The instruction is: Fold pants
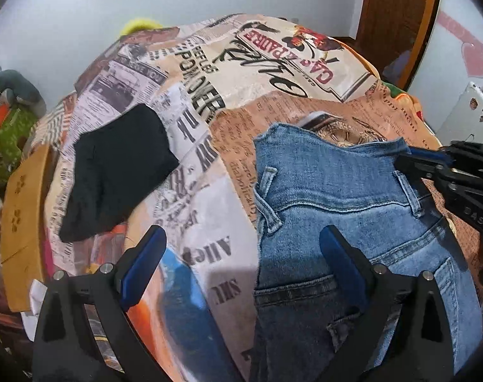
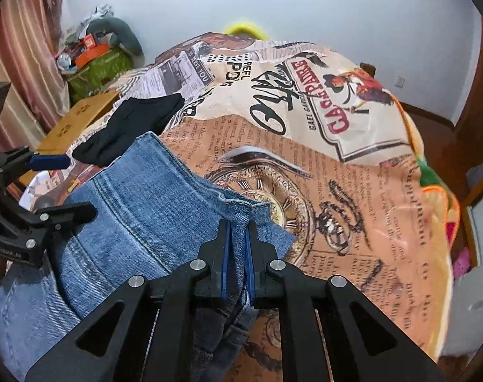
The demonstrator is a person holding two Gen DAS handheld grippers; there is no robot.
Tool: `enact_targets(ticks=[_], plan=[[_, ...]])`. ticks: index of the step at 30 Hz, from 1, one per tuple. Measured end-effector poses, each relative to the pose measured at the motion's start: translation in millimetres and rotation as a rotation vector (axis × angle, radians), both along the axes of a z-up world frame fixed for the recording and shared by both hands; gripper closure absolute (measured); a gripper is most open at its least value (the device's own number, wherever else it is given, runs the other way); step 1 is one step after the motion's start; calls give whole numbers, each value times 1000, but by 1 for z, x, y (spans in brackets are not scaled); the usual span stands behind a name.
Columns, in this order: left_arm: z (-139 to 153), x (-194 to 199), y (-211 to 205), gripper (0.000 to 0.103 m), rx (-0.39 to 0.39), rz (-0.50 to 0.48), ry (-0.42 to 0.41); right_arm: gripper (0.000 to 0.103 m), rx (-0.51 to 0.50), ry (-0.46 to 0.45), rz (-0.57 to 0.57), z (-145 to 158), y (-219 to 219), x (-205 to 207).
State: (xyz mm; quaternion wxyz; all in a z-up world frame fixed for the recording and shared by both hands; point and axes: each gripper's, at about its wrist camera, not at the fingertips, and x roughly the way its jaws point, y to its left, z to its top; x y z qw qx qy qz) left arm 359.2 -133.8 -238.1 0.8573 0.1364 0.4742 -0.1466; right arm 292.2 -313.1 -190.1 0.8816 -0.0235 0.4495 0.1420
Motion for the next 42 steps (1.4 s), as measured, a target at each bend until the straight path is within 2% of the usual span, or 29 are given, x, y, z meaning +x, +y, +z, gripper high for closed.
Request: enact_targets(ticks=[4, 6, 8, 10, 12, 14, 16, 18, 25, 29, 31, 32, 33, 36, 38, 42], plan=[[26, -18, 6, 6, -14, -23, -84, 89, 7, -10, 60, 24, 7, -23], [37, -29, 10, 6, -51, -40, -88, 71, 30, -27, 82, 35, 11, -38], [44, -40, 12, 6, -77, -54, -86, 62, 71, -51, 116, 45, 16, -56], [42, -50, 12, 6, -69, -74, -65, 61, 104, -45, 135, 47, 23, -67], [31, -61, 11, 6, -12, -95, -51, 61, 122, -5, 160, 37, 33, -78], [12, -72, 12, 6, 62, -99, -33, 61, 90, 35, 168, 20, 43, -85], [-2, -82, 21, 5, 77, -85, -22, 61, 58, 82, 149, 0, 47, -90], [-7, -90, 29, 5, 66, -68, -16, 61, 71, 63, 121, -8, 43, -100], [3, -112, 48, 6, 79, -37, -29, 61, 70, 48, 74, 2, 29, -116], [25, -119, 50, 6, 76, -26, -107, 60, 35, 34, 42, 10, 21, -123], [38, -119, 47, 6, 56, -38, -134, 57, 35, 25, 22, 15, 13, -125], [42, -118, 45, 6, 46, -48, -134, 50, 37, 19, 11, 18, 10, -125], [47, -116, 40, 6, 30, -63, -130, 42, 42, 12, 2, 20, 7, -127], [51, -109, 29, 5, -8, -101, -99, 27, 96, 3, -28, 23, -2, -128], [45, -102, 21, 4, -42, -123, -45, 26, 150, 34, -42, 18, -5, -127], [18, -81, 14, 4, -104, -128, 122, 26, 253, 147, -67, -6, -10, -116]])
